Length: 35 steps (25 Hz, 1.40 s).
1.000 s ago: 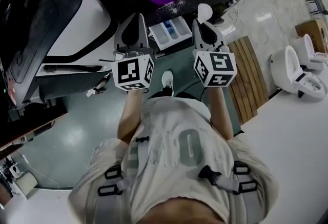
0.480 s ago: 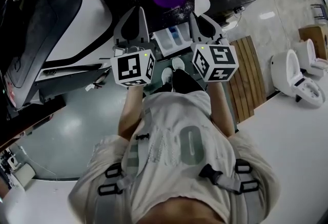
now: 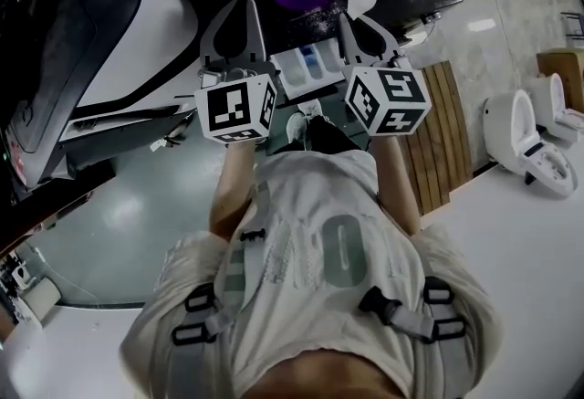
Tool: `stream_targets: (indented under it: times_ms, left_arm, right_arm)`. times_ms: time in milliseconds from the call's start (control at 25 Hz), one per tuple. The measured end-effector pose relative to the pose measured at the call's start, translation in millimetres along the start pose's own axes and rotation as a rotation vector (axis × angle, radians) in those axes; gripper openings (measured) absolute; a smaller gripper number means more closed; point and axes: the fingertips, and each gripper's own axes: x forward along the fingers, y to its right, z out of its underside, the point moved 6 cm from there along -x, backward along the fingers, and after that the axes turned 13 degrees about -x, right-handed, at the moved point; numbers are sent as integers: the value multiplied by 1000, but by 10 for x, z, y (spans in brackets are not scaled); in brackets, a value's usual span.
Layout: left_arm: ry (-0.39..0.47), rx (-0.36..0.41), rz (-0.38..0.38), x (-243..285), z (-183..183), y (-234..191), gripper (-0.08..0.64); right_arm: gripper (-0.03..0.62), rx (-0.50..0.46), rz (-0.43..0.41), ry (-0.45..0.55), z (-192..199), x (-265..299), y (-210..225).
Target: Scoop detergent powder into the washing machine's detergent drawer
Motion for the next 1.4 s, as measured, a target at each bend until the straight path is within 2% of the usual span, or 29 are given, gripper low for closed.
stream_targets:
  times_ms: [400, 600, 760, 1160, 1400]
  left_arm:
    - [-8, 1, -5, 125, 29, 47, 20]
    - [-5, 10, -13, 165, -23, 24, 20]
    - [5, 5, -26, 192, -71, -22, 20]
    - [13, -22, -44, 246, -93, -176, 20]
    - [28, -24, -49, 376, -140, -284, 20]
  right_arm:
    - [3, 15, -21, -9, 9, 61, 94]
    - [3, -51, -66, -55, -152, 112, 186]
    - [3, -203, -127, -142, -399, 201, 284]
    - [5, -748, -240, -477, -850, 697, 350]
    - [5, -964, -274, -587, -910, 994, 317]
